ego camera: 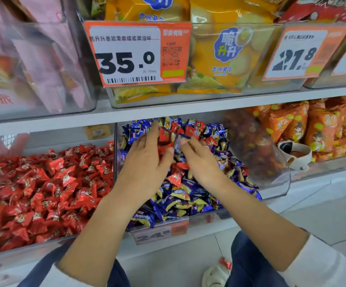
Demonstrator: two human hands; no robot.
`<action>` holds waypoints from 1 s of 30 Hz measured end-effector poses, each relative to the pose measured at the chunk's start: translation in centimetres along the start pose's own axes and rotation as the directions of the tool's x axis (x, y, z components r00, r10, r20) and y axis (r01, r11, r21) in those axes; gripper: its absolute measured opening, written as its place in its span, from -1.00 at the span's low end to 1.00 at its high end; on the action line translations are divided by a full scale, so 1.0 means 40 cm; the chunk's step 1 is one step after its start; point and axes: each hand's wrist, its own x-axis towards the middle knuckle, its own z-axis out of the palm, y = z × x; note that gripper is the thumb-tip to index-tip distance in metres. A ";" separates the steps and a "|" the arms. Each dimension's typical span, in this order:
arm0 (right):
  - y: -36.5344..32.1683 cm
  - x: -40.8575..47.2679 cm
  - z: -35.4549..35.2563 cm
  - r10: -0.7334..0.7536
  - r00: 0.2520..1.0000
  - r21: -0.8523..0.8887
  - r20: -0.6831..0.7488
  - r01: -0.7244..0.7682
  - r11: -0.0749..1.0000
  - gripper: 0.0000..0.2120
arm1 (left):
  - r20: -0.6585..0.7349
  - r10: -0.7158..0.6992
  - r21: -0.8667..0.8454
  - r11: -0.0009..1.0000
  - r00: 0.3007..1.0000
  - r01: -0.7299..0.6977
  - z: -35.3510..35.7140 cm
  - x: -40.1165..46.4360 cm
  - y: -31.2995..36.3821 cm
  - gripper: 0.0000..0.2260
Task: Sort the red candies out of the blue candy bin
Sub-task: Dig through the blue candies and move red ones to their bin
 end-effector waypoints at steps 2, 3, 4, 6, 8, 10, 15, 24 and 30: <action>-0.002 -0.004 0.013 -0.098 0.995 -0.044 -0.001 0.098 0.994 -0.79 | -0.113 0.004 -0.061 0.998 0.994 -0.011 -0.015 0.000 -0.004 -0.51; -0.001 -0.009 0.015 -0.153 0.988 -0.073 0.011 0.153 0.985 -0.77 | -0.152 -0.001 -0.071 0.997 0.988 -0.010 -0.024 -0.001 -0.007 -0.55; -0.003 -0.017 0.017 -0.203 0.978 -0.122 0.044 0.207 0.971 -0.79 | -0.176 -0.007 -0.078 0.997 0.984 -0.007 -0.033 -0.003 -0.010 -0.59; -0.001 -0.032 0.006 -0.264 0.953 -0.240 0.146 0.293 0.926 -0.72 | -0.183 -0.005 -0.092 0.996 0.983 -0.012 -0.047 -0.008 -0.020 -0.63; 0.003 -0.040 -0.029 -0.222 0.942 -0.237 0.252 0.283 0.929 -0.65 | -0.152 0.010 -0.075 0.997 0.988 -0.022 -0.057 -0.014 -0.027 -0.65; 0.009 -0.039 -0.076 -0.147 0.941 -0.146 0.303 0.198 0.969 -0.61 | -0.097 0.024 -0.035 0.999 0.995 -0.028 -0.063 -0.017 -0.030 -0.64; 0.049 -0.020 -0.171 -0.029 0.964 -0.126 0.264 0.064 0.990 -0.67 | 0.055 0.038 0.129 0.991 0.998 -0.045 -0.076 0.022 -0.022 -0.65; 0.066 0.005 -0.193 0.090 0.956 -0.278 0.279 -0.009 0.961 -0.72 | 0.261 -0.015 0.354 0.932 0.965 -0.081 -0.071 0.050 -0.037 -0.58; 0.057 0.012 -0.175 0.077 0.932 -0.332 0.353 0.048 0.942 -0.54 | 0.148 0.048 0.313 0.945 0.988 -0.093 -0.072 0.040 -0.037 -0.65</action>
